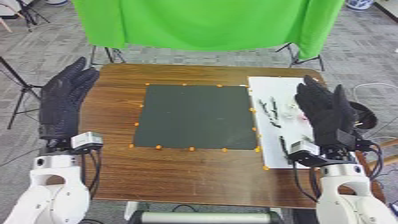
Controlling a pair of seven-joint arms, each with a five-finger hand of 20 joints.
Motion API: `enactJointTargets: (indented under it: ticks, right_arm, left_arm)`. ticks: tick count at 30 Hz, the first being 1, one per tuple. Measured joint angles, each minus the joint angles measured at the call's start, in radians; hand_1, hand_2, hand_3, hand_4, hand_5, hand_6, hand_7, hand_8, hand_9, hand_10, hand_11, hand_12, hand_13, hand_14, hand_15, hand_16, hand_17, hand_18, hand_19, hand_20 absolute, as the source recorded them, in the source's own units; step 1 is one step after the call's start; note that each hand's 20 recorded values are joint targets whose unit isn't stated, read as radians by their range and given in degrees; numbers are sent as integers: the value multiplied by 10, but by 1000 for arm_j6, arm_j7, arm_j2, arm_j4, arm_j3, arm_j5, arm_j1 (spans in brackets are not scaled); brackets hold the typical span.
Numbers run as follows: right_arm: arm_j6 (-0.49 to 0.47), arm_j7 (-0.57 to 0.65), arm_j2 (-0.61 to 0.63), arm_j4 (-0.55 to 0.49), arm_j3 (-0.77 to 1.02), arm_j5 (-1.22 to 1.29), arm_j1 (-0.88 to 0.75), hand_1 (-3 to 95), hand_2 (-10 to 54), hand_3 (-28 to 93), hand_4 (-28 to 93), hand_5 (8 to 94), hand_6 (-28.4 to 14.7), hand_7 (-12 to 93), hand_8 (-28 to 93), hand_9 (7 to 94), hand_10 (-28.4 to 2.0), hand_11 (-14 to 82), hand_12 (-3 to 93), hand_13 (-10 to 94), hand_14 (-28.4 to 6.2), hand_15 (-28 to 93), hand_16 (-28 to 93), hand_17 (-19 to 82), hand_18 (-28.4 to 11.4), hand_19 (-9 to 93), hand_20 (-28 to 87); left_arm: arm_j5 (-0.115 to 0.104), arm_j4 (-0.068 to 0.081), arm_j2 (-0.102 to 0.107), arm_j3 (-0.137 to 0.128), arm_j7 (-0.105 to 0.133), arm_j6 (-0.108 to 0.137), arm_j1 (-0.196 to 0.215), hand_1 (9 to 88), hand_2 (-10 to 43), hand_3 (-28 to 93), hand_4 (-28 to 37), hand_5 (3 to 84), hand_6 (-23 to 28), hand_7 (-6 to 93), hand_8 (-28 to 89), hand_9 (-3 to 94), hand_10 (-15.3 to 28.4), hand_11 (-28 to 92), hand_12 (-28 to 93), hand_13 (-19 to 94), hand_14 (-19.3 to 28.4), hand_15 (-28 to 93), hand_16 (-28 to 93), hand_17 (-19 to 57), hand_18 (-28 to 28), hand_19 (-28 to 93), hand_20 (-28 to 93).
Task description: Arrange flowers
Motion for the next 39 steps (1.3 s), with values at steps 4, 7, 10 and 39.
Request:
enactJointTargets:
  ticks: [4,7,10,39]
  right_arm:
    - [2,0,1,0,1,0,0,-1,18,748,-208,410,-78,66,-92,372,-150,32,88,240,-91,57,33,148,-63,-3,163]
    - [6,1,1,0,0,0,1,37,-28,748,-196,411,-73,72,-89,372,-149,33,90,239,-91,63,28,147,-72,1,164]
    - [7,4,2,0,-1,-3,6,105,-86,744,-181,416,-59,93,-90,391,-147,40,117,277,-120,97,62,204,-108,35,224]
    - [-52,915,165,-213,-76,-1264,-114,315,-95,664,-182,675,-50,168,-81,732,-158,187,186,786,-90,471,223,586,-105,769,326]
  left_arm:
    - [-1,0,0,0,0,0,0,214,-20,710,-283,482,41,96,-72,459,142,164,77,384,145,158,-39,148,97,74,177]
    - [-2,0,-1,0,0,0,0,214,-22,712,-283,483,41,98,-72,459,142,164,77,384,145,159,-39,148,97,75,177]
    - [-3,1,-1,0,0,0,0,214,-25,714,-283,484,41,98,-72,460,143,166,78,384,146,161,-38,147,98,77,180]
    - [121,-1,-33,18,-115,-23,127,325,-91,672,-210,497,42,114,-73,494,145,207,93,419,161,220,-39,152,119,118,198]
